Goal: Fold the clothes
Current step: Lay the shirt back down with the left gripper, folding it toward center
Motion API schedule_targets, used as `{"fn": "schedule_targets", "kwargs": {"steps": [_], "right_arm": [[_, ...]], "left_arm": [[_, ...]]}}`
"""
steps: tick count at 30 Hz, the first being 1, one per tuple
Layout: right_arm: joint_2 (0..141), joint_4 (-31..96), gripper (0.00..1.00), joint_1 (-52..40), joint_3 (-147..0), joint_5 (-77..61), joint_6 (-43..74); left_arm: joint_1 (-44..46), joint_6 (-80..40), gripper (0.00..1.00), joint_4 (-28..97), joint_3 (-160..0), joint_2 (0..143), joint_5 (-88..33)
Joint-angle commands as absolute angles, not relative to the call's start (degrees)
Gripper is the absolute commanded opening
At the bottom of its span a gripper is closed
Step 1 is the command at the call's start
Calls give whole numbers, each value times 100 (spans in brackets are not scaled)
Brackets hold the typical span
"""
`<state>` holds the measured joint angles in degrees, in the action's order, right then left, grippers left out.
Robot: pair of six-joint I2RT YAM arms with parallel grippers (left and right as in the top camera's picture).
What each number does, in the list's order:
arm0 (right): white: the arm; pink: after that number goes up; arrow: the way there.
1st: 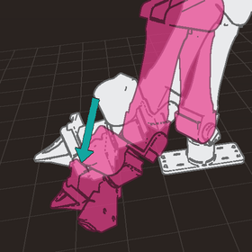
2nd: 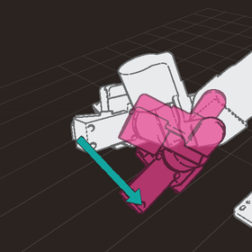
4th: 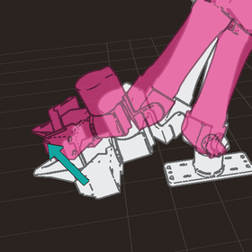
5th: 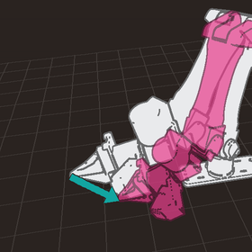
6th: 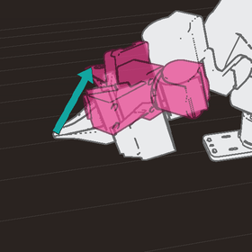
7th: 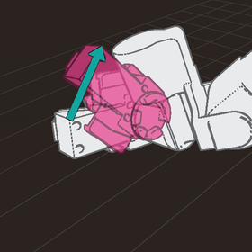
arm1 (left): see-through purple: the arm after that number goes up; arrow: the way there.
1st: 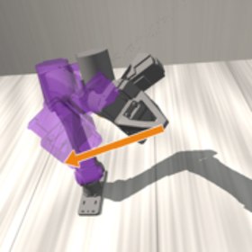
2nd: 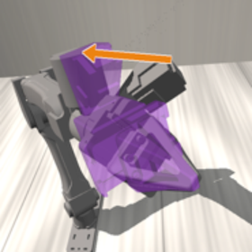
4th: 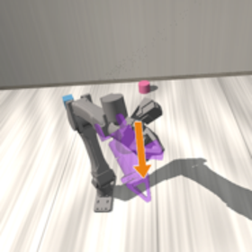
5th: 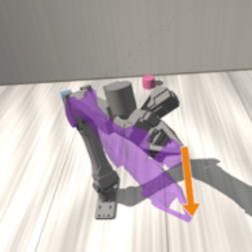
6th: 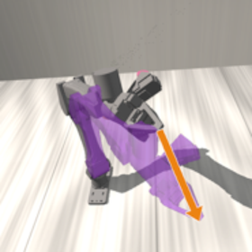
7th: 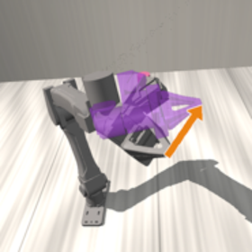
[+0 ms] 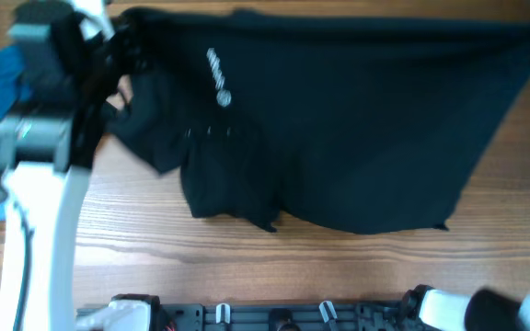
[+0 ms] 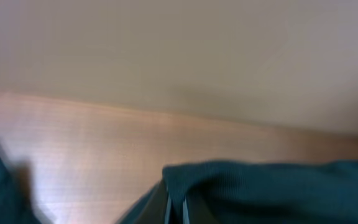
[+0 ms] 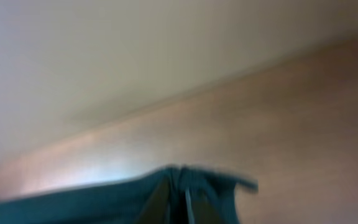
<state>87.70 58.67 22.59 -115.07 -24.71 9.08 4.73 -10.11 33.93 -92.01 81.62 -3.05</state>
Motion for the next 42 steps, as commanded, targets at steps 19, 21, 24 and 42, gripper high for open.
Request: {"fn": "schedule_targets", "kwargs": {"steps": [19,21,24,42], "right_arm": [[9330,4309,4,2010,-11544,-1278,1365],[9386,5039,4,2010,-11441,-434,1260],[9603,5999,4,2010,-11177,290,1251],[10114,7738,4,2163,-8162,1466,2314]], "left_arm": [[351,-1323,4,2936,-11037,9356,-25],[381,-1323,4,3872,-11037,9413,-285],[478,-1326,4,5441,-11032,9690,-655],[2220,-1083,4,7725,-8012,10853,-1518]]}}
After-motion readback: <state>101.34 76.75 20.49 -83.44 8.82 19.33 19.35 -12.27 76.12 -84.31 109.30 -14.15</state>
